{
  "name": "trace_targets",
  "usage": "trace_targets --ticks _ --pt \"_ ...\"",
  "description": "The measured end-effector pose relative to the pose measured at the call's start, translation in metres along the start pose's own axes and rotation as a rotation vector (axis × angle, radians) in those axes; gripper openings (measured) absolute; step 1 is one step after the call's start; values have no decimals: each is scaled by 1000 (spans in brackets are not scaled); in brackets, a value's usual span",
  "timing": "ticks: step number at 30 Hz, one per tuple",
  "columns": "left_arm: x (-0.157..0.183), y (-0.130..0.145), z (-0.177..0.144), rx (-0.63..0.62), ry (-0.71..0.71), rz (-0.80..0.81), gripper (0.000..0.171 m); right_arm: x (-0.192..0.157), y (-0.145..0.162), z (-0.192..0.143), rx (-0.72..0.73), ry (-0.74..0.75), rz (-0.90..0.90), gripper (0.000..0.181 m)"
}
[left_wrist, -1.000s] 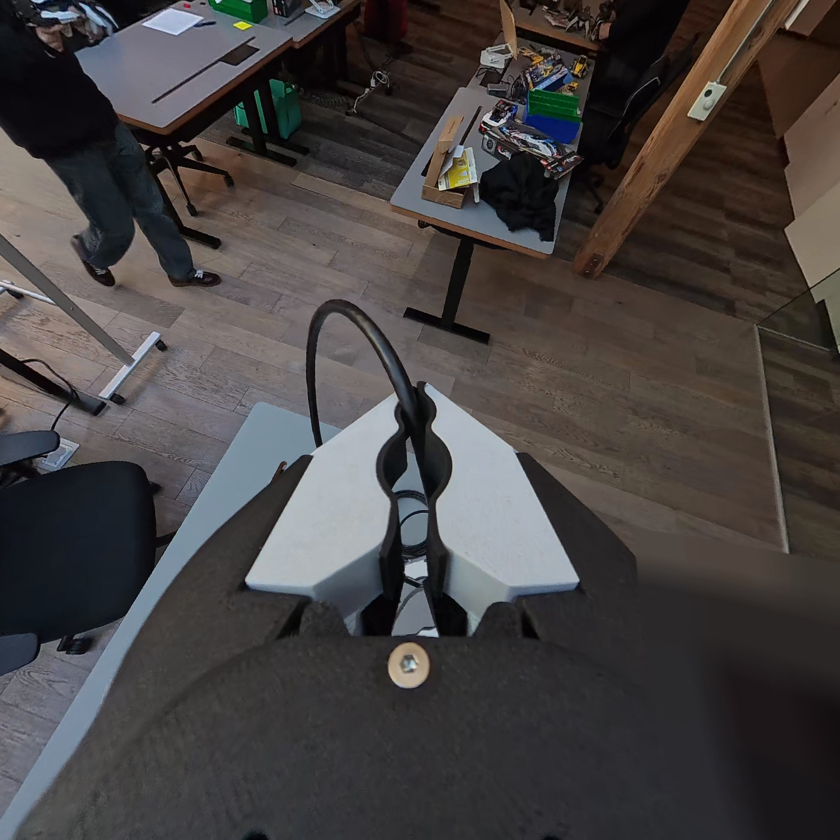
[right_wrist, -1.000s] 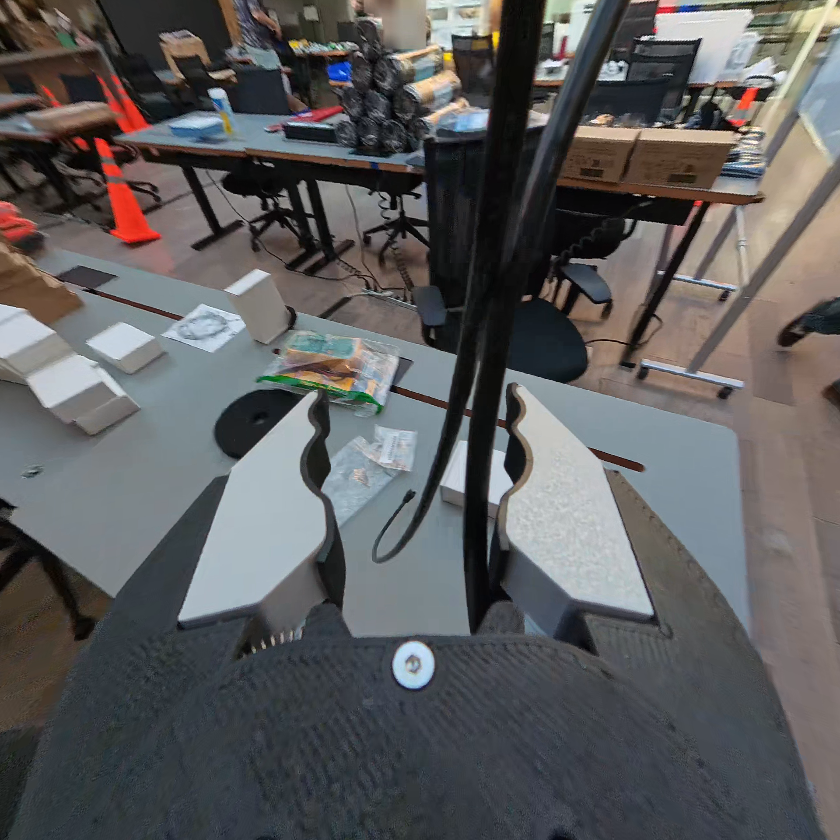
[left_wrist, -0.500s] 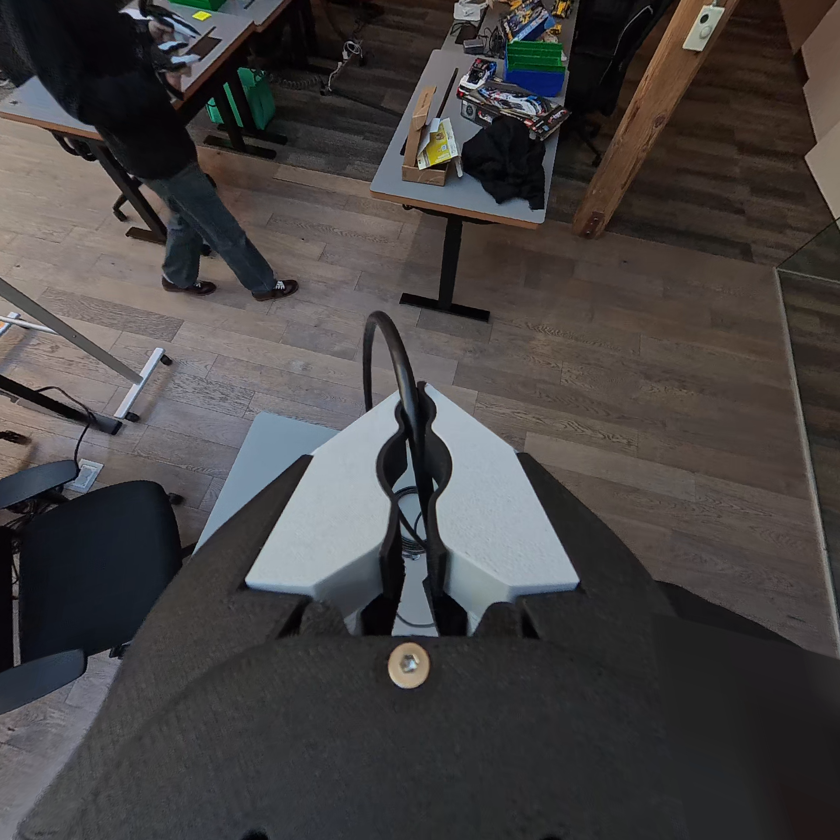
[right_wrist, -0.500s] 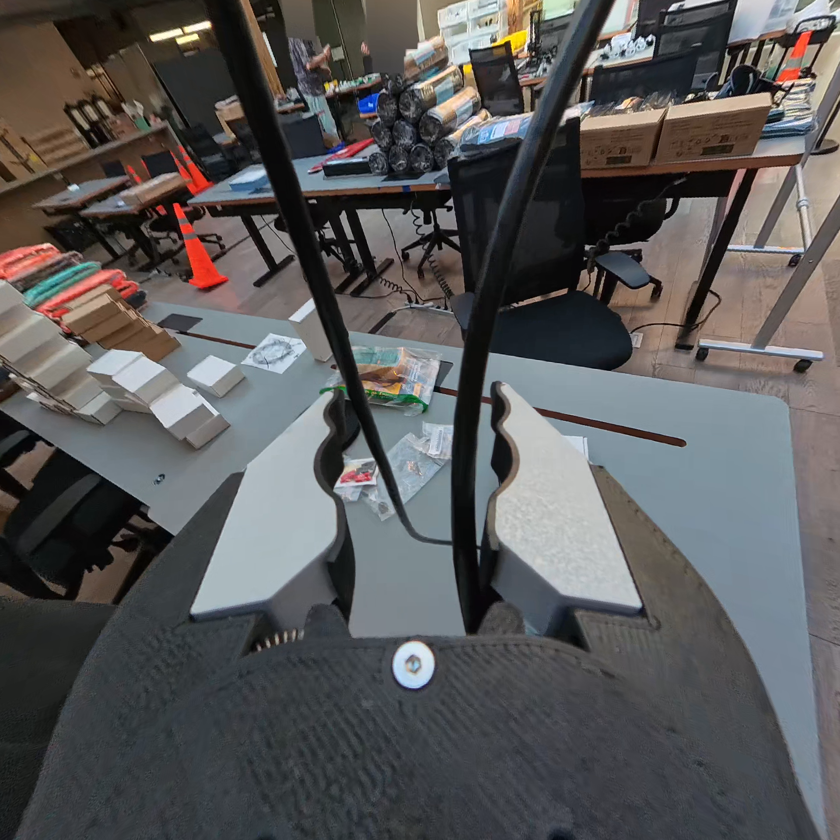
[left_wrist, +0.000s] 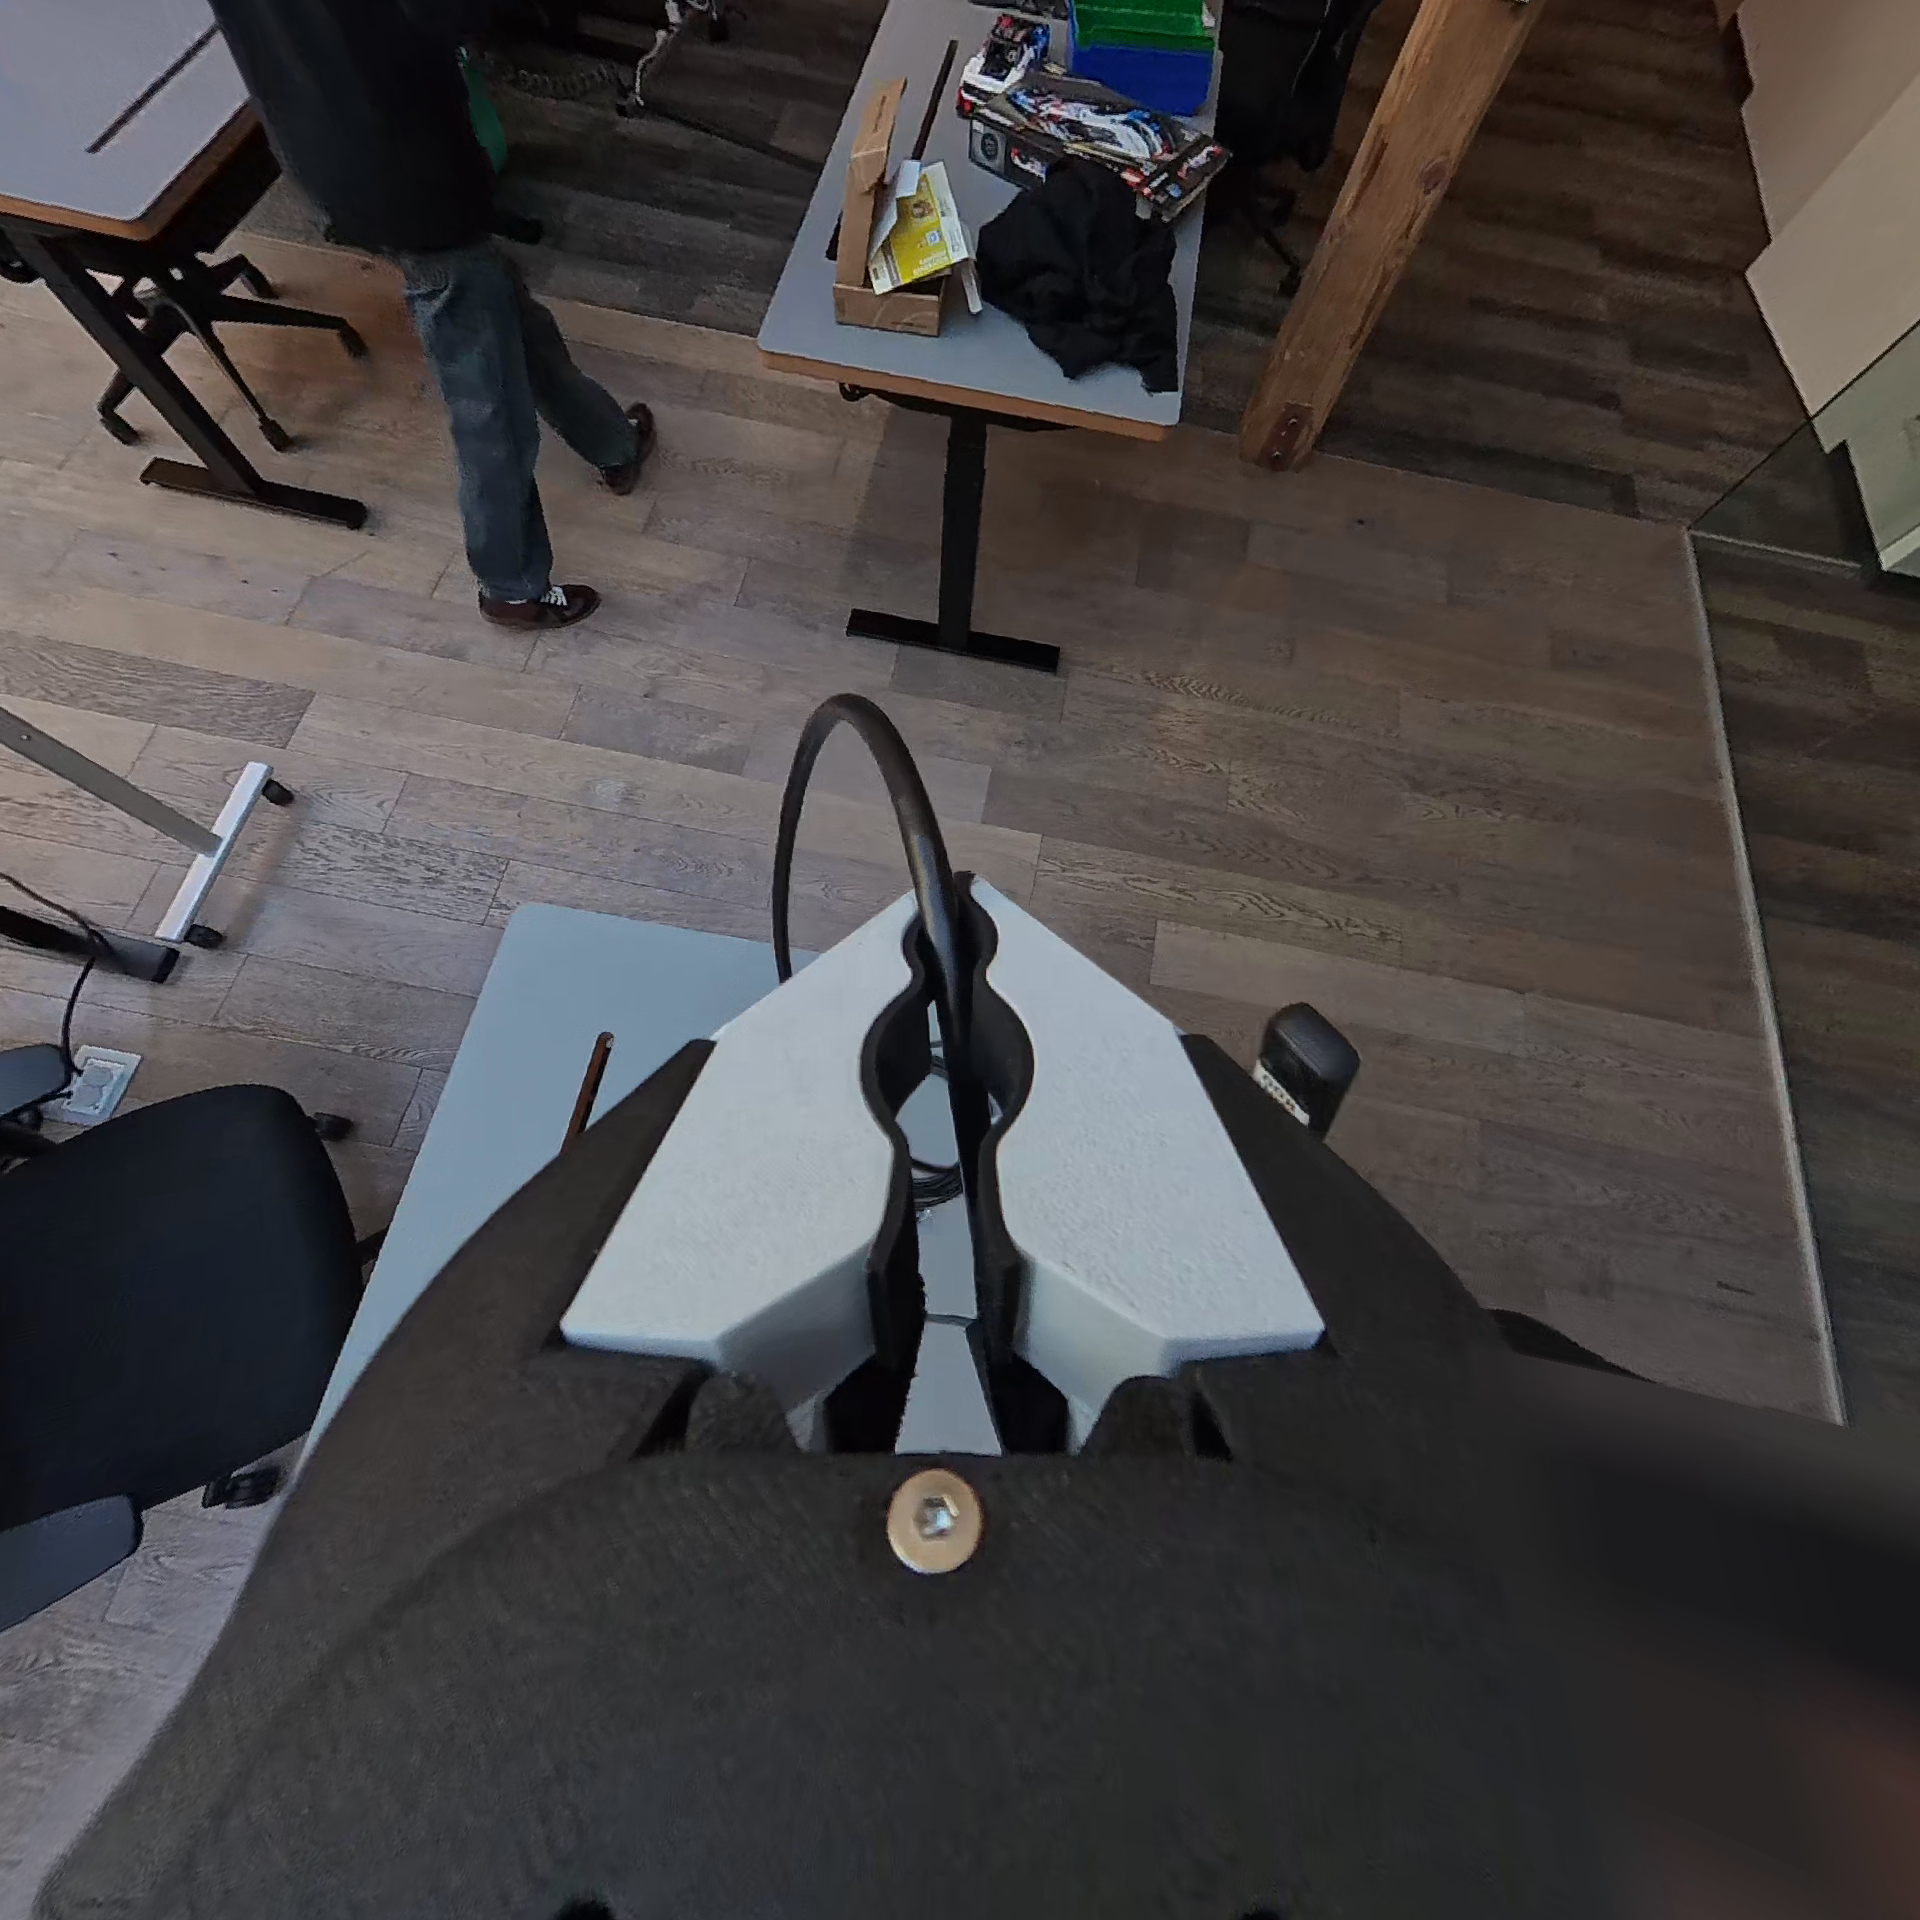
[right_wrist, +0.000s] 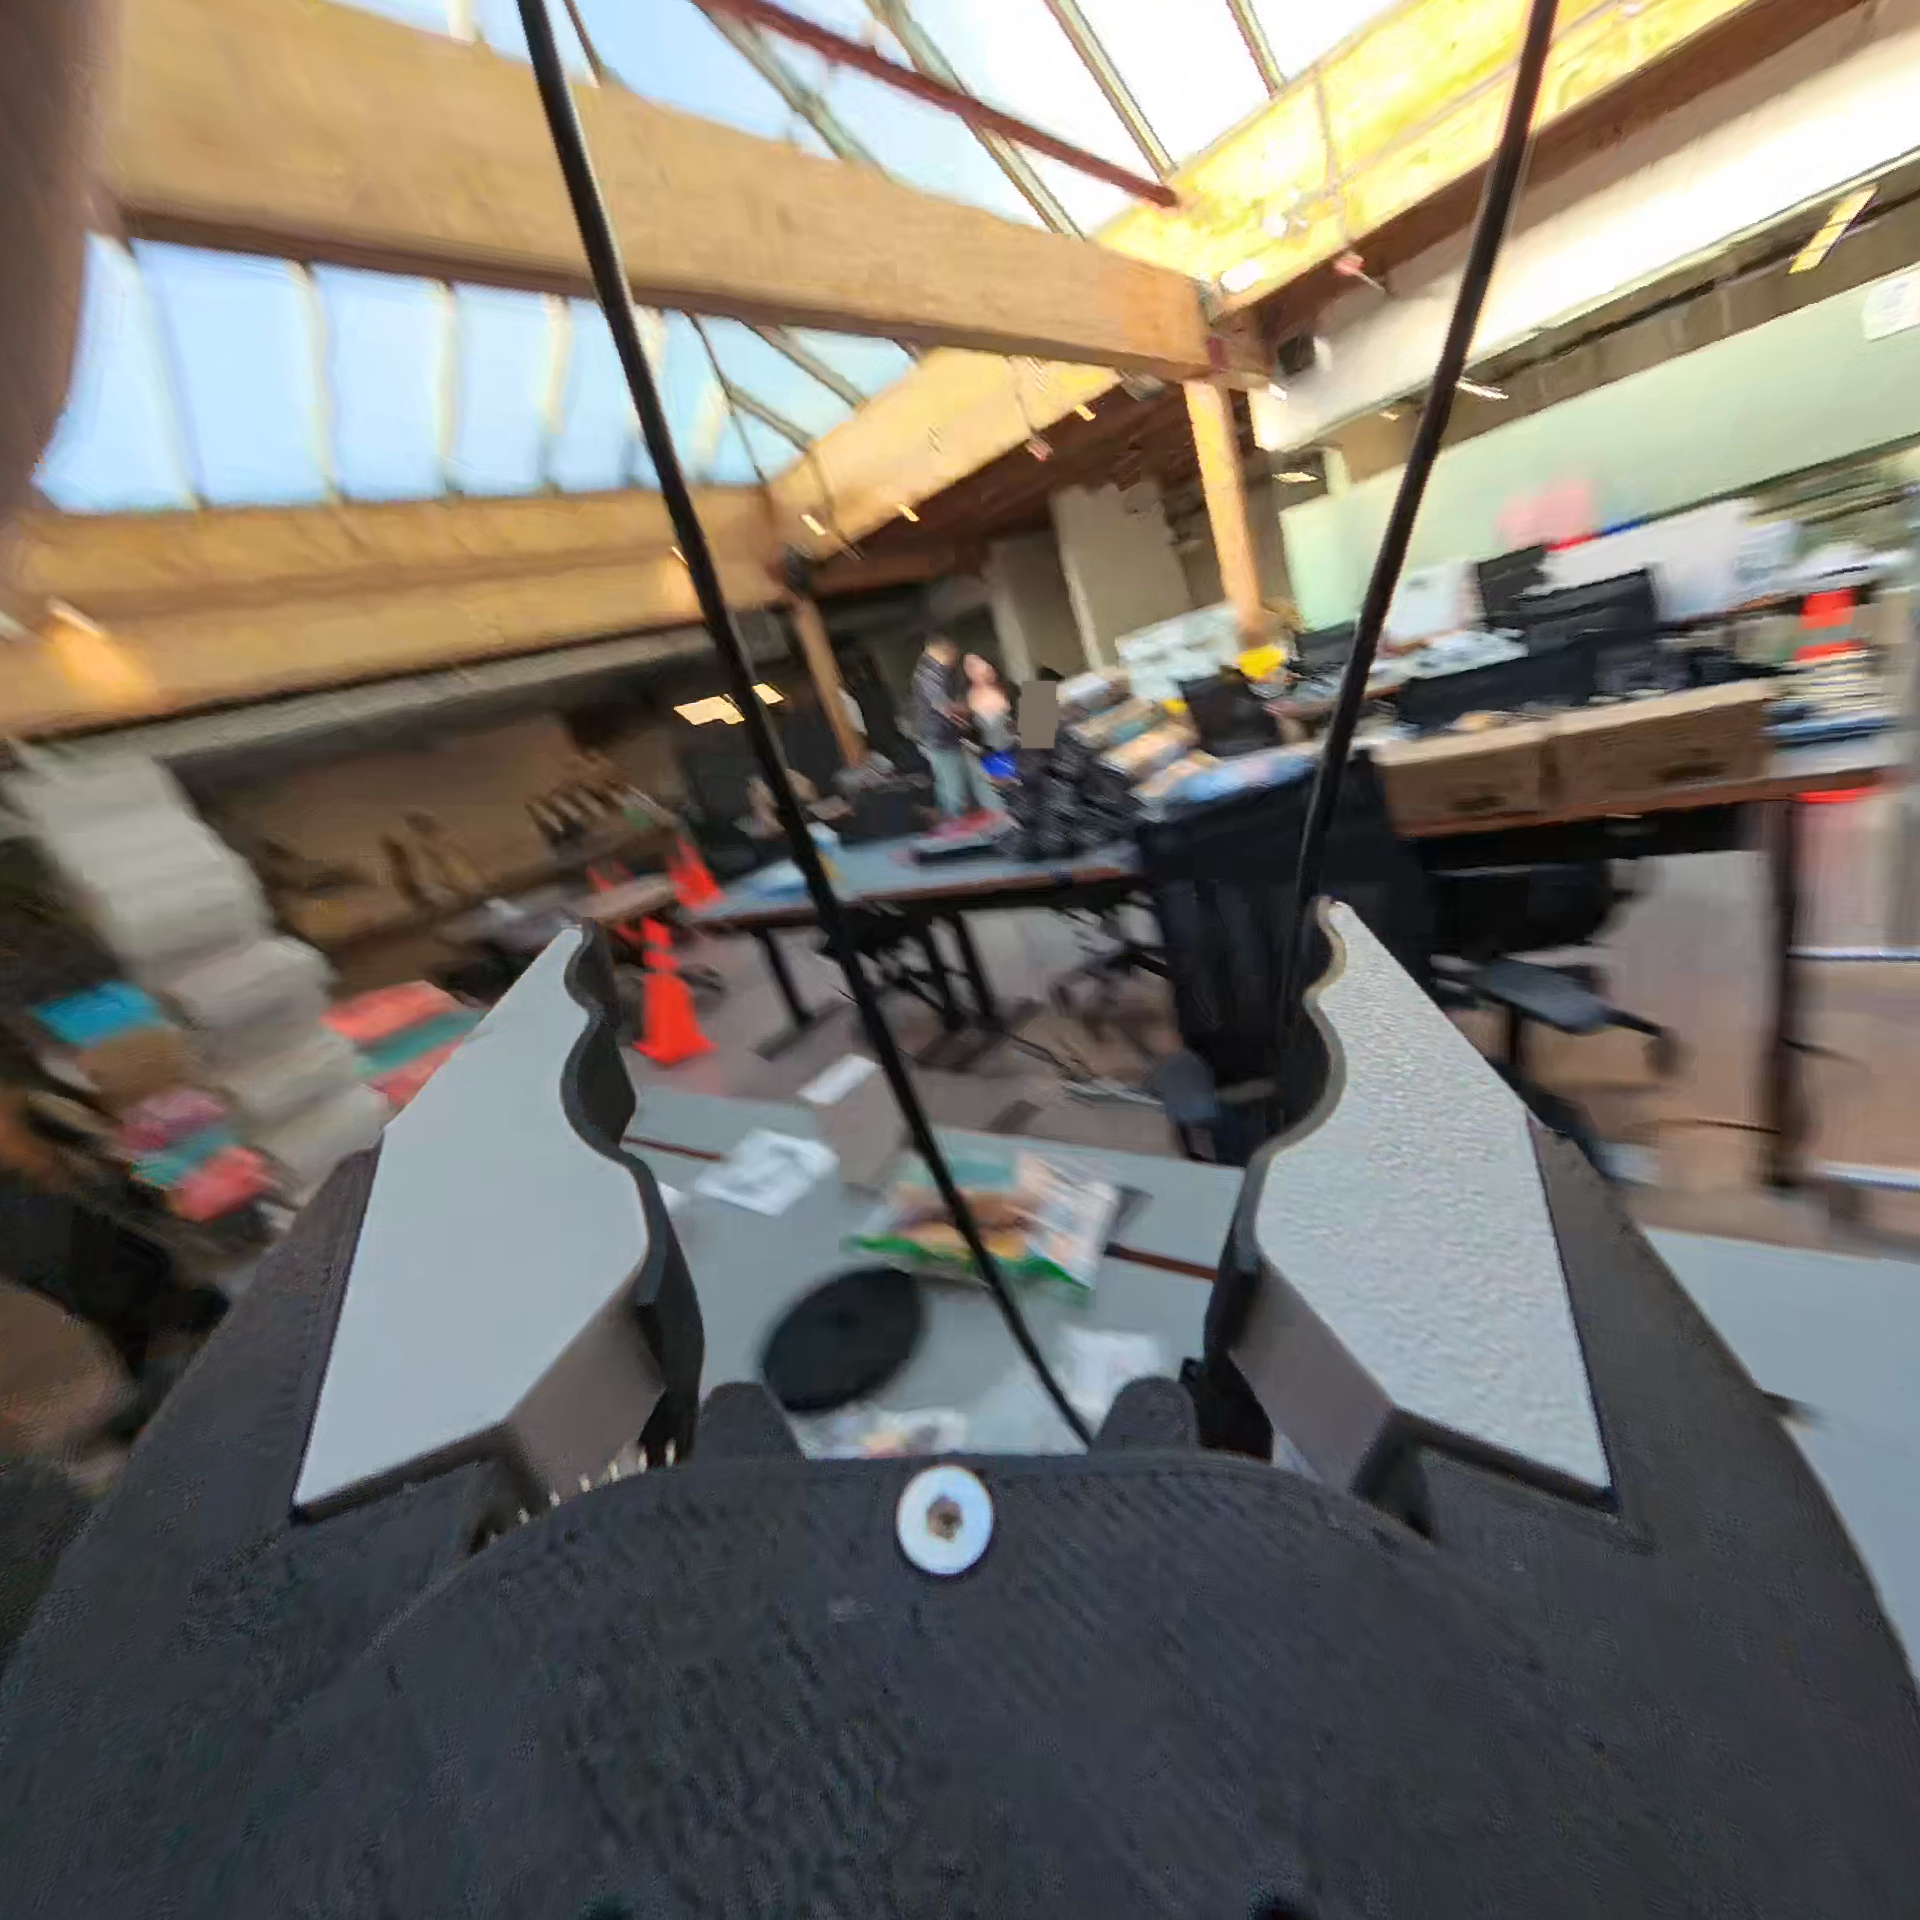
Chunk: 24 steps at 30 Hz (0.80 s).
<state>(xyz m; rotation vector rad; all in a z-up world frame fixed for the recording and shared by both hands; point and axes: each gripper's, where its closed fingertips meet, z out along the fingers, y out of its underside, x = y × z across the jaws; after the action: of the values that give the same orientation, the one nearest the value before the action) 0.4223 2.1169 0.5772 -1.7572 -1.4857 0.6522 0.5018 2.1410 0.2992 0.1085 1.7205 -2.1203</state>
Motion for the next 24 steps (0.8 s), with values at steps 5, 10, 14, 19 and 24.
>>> trace_targets --ticks 5,10,14,19,24 --pt "-2 11 -5 -14 -14 17 0 24 27 -6 -340 446 -449 118" --pt "3 13 -15 -16 -22 48 0 -3 34 10 -302 549 -478 141" --pt "16 14 -23 -11 2 55 0 4 60 36 -296 522 -356 148" --pt "32 14 -36 -4 3 88 0 37 64 31 -262 686 -330 100" --pt "35 6 -62 26 -35 110 0 54 62 20 -245 765 -344 90"
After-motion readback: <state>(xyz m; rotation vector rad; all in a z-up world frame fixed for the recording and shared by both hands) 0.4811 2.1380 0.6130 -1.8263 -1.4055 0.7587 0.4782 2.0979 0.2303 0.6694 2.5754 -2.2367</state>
